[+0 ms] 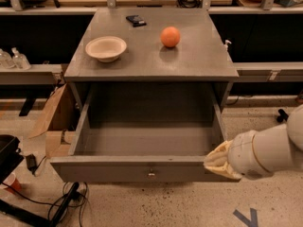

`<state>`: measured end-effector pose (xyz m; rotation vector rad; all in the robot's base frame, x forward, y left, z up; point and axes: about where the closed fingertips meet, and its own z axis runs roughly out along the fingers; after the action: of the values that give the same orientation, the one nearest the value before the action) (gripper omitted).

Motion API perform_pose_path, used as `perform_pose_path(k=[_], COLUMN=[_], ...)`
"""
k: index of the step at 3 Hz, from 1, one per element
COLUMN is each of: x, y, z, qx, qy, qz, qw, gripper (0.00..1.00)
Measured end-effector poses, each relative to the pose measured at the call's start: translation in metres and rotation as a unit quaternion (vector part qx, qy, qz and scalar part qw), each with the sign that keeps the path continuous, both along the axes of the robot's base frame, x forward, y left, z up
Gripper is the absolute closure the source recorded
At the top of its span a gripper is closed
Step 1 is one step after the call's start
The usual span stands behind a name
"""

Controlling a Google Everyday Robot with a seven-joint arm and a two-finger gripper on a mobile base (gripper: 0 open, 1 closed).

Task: Close top drawer

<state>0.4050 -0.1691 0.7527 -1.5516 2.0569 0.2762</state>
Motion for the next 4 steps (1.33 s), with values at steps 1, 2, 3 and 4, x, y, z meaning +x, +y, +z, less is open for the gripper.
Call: perform_pose_path(k=[1, 2, 3, 4], x=[-0.012, -0.013, -0.018, -0.006], y=[0.008, 0.012, 0.026, 0.044], z=[-0.049, -0.057, -0.086, -0.122], qx=[-0.005, -0.002, 0.008, 0.03], qy=[0.007, 0.01, 0.023, 0.02], qz=[-0.006, -0.003, 0.009, 0.034], qw=[0.9999, 0.9999, 0.9997, 0.9988], gripper=[1.0, 1.0, 1.0, 1.0])
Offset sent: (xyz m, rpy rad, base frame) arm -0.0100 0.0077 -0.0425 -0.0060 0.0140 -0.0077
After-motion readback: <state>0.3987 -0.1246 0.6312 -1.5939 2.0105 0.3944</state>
